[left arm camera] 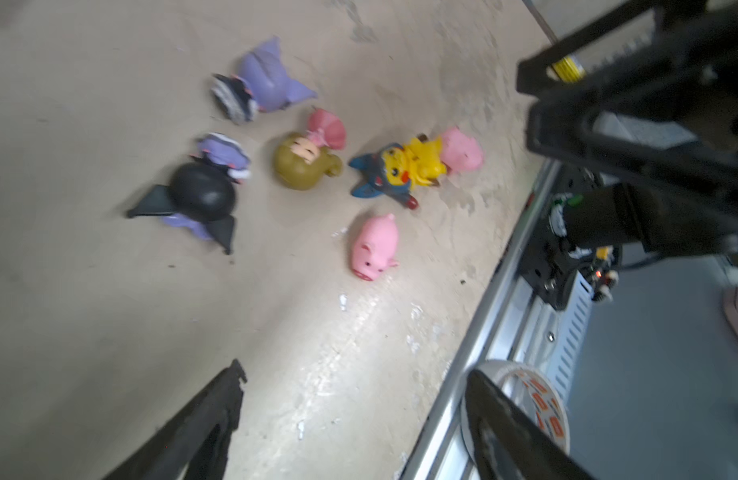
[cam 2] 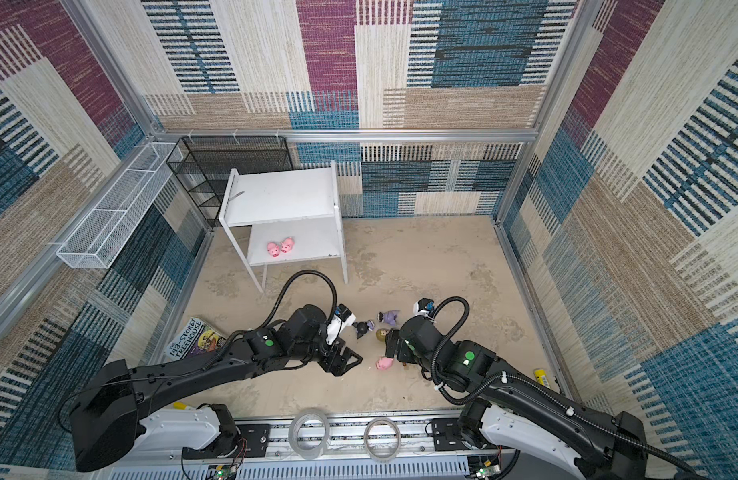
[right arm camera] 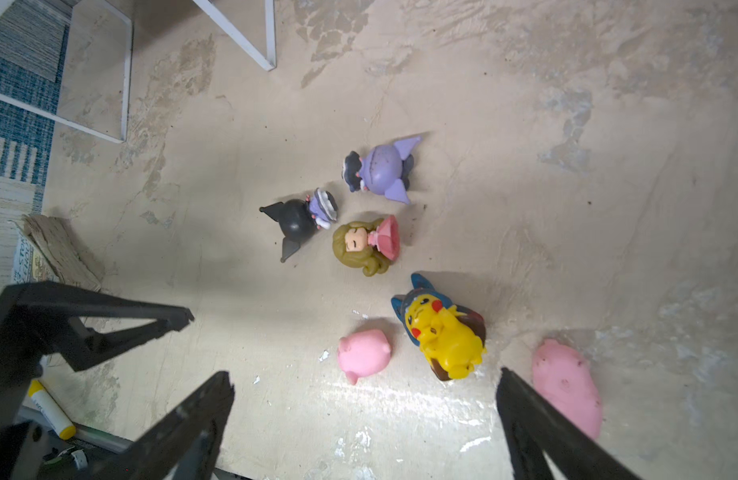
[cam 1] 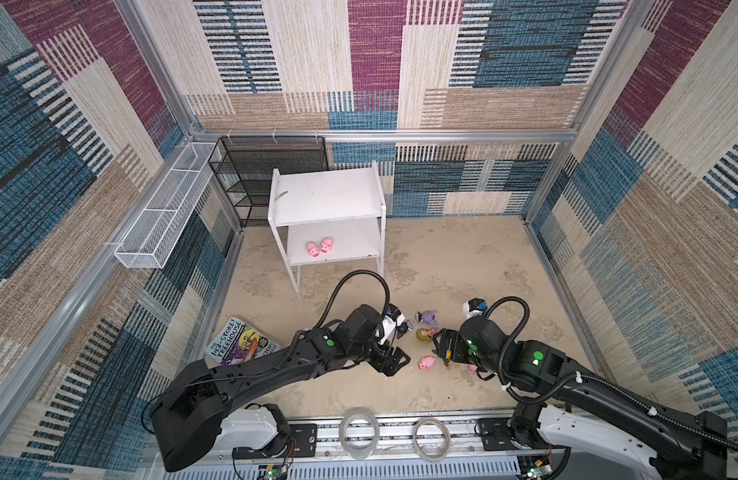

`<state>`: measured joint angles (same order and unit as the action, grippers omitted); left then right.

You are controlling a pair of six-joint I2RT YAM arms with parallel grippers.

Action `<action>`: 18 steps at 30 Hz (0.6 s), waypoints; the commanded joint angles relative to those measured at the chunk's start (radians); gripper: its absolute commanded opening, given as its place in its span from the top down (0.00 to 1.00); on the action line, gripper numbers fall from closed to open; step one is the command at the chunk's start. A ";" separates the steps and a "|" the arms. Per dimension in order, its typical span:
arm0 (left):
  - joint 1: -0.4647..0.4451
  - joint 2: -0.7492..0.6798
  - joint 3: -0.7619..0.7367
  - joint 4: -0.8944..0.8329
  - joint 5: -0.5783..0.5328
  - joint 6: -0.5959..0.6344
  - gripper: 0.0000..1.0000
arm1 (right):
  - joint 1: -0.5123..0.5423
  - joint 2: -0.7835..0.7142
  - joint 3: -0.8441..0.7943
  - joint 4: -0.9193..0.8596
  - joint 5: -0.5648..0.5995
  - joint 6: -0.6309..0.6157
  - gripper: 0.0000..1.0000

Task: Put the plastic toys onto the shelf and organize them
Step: 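Raise the right gripper off the shelf while the left gripper reaches toward the floor toys, then lower the open left gripper around the pink pig nearest the robot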

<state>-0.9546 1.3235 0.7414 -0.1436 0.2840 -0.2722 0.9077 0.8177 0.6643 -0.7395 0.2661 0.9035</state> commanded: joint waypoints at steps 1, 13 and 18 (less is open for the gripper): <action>-0.055 0.057 0.021 0.057 0.033 0.124 0.15 | 0.000 -0.029 -0.009 -0.077 -0.014 0.054 0.00; -0.170 0.275 0.007 0.303 -0.125 0.293 0.24 | 0.002 -0.150 -0.031 -0.182 0.031 0.130 0.00; -0.171 0.323 0.010 0.365 -0.125 0.333 0.28 | 0.002 -0.169 -0.035 -0.181 0.039 0.139 0.00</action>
<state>-1.1248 1.6295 0.7414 0.1471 0.1852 -0.0162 0.9085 0.6506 0.6289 -0.9142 0.2771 1.0203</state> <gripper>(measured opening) 0.729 0.996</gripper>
